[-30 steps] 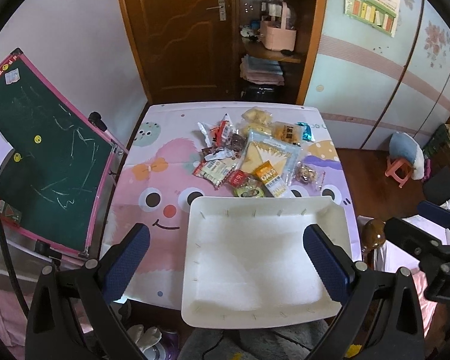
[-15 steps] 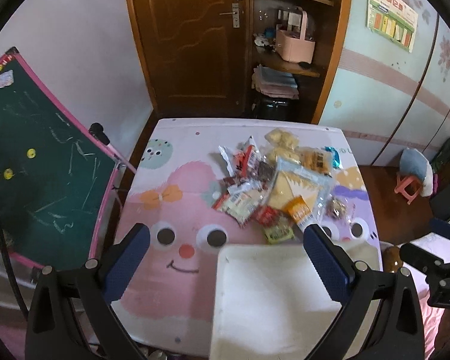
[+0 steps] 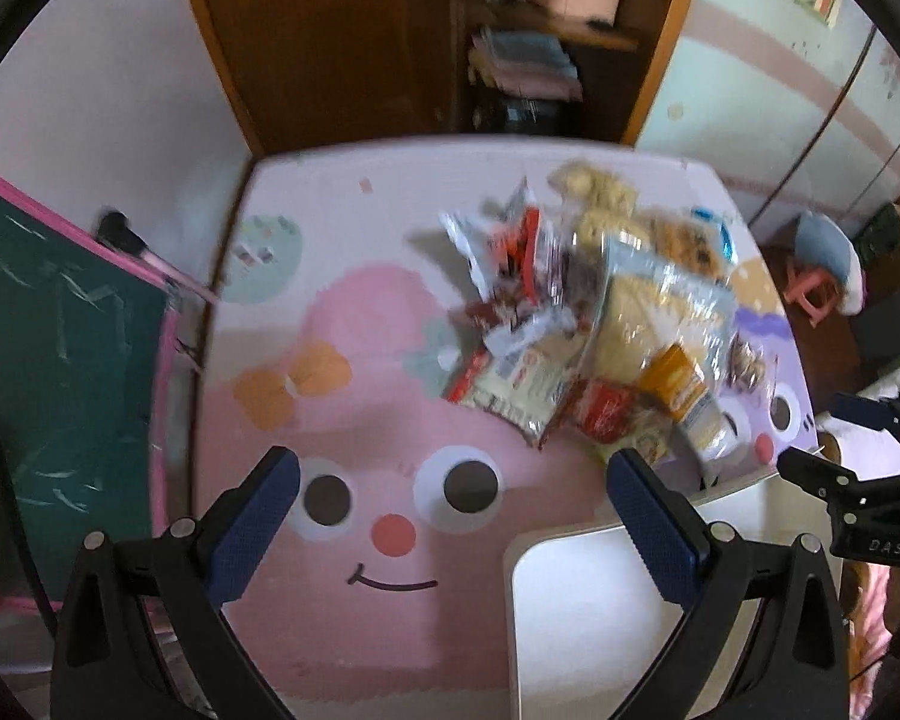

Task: Organize snacks
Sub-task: 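Reach the left tool to a white wafer pack while the right tool reaches the orange OATS bar, then lift the wafer pack with the left tool while the right tool lifts the OATS bar to the tray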

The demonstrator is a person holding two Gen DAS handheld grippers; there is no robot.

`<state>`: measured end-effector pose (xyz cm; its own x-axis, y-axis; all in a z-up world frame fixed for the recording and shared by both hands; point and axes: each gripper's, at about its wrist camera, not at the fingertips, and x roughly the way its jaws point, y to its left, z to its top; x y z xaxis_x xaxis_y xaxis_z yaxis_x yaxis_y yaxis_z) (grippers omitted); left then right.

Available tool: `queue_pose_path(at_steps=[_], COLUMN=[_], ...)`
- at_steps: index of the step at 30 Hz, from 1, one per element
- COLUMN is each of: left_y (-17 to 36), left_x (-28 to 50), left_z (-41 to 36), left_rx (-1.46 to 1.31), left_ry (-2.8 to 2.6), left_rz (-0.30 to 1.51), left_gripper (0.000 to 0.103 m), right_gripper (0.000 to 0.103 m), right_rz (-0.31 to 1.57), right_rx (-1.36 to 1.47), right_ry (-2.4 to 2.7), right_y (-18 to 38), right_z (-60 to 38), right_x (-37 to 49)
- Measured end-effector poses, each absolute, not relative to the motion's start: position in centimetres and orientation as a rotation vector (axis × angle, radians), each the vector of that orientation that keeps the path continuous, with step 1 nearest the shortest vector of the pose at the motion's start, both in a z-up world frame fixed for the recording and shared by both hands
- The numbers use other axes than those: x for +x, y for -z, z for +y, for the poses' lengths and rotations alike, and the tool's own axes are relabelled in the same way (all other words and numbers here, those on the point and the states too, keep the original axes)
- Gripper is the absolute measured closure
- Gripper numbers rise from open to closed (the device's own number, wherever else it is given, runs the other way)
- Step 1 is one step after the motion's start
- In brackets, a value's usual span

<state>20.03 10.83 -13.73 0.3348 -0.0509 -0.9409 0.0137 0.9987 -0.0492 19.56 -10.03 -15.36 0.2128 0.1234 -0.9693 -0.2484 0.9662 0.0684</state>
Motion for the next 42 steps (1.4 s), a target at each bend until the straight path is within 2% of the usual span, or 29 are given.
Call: queue_pose_path(at_steps=[5,9,15,20,23,28,32,33,38,41,42], left_y=[18.1,20.6,24.2,26.0,26.8,27.7,28.7,28.9,30.5,30.5,30.3], left_x=[22.9,24.9,27.9,29.0,29.3,29.7,30.2,30.6,30.6,30.5,30.4], left_z=[11.2,11.1,10.4,10.0,10.0,9.5,9.1,8.9,8.7,8.9,8.7], left_rx=[-0.093,-0.18,-0.305,-0.337,-0.406,-0.505,-0.511,-0.516,-0.533,-0.56,-0.561], left_ry=[0.052,0.046,-0.023,-0.123,-0.183,-0.237,-0.308,-0.319,-0.333,-0.283,-0.266], left_rz=[1.339,1.408,1.523,1.574,1.597,1.599,1.616,1.622,1.628,1.612,1.609], left_gripper=[0.002,0.002,0.002,0.006,0.008,0.008,0.008,0.009,0.016,0.035,0.047], right_gripper=[0.02,0.028,0.031,0.031,0.036,0.039,0.056,0.061,0.064,0.065,0.065], right_rz=[1.418,1.455,1.515,1.539,1.563,1.583,1.583,1.584,1.583,1.57,1.562], right_rx=[-0.144,-0.198,-0.198,-0.228,-0.241,-0.275,-0.303,-0.305,-0.256,-0.219,-0.205], right_ry=[-0.292,-0.297,-0.31,-0.313,-0.31,-0.299,-0.283,-0.278,-0.293,-0.3,-0.303], right_y=[19.1,21.3,24.0,25.5,26.5,27.7,28.2,28.3,28.4,27.6,27.1], right_z=[-9.2,-8.7,-8.4,-7.6,-7.3,-7.2,-6.8,-6.9,-8.0,-9.0,-9.5], right_x=[21.7,23.1,24.9,25.4,25.7,25.5,25.3,25.3,25.0,25.0,25.0])
